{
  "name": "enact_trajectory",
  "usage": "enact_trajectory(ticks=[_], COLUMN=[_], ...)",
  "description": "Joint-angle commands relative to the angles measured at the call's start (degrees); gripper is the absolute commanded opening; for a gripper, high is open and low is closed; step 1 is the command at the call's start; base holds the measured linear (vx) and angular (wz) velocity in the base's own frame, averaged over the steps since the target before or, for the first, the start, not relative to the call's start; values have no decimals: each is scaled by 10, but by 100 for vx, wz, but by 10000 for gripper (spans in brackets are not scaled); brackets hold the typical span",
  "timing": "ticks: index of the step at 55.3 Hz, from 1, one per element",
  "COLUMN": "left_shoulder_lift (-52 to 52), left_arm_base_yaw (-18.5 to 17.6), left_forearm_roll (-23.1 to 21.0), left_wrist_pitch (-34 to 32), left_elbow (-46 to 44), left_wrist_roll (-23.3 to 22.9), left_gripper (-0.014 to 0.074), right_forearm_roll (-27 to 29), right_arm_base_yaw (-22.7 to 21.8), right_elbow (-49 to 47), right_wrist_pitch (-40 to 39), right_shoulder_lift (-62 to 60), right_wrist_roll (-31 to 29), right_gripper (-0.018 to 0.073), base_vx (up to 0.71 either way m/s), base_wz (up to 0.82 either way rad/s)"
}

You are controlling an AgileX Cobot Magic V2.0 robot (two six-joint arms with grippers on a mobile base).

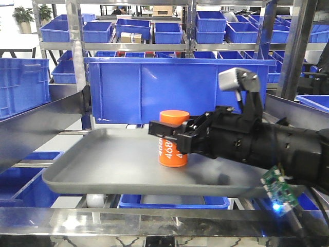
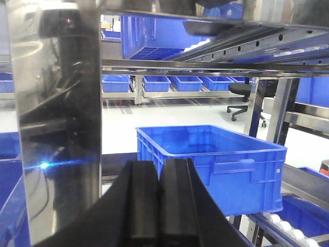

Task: Grab orange capacitor from left shelf to right conveyor
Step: 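Close the right gripper on the cylinder and lift it off the tray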

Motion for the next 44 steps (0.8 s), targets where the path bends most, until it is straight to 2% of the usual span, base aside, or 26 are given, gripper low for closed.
enact_trajectory(ticks=[1, 4, 8, 17, 23, 31, 44], left_shoulder_lift=[-2, -2, -2, -2, -2, -2, -2], left_arm_base_yaw=[-4, -4, -4, -4, -4, -4, -4], left_forearm_roll=[-3, -3, -3, -3, -3, -3, -3], left_wrist_pitch=[-48, -48, -47, -47, -47, -47, -47], left_elbow=[-17, -17, -17, -17, -17, -17, -17], left_wrist_roll=[-3, -3, -3, -3, -3, -3, -3], left_gripper=[-6, -6, -6, -6, -6, -6, -6], right_forearm_roll=[43, 53, 60, 58, 53, 24, -119], right_arm_base_yaw=[4, 4, 4, 4, 2, 2, 2], right_elbow=[-20, -20, -20, -20, -20, -20, -20], right_wrist_pitch=[14, 13, 8, 6, 2, -58, -137], right_shoulder_lift=[-14, -14, -14, -14, -22, -58, -148], right_wrist_roll=[-25, -35, -36, -40, -52, -63, -33], right_gripper=[468, 426, 324, -13, -11, -9, -9], base_vx=[0, 0, 0, 0, 0, 0, 0], base_wz=[0, 0, 0, 0, 0, 0, 0])
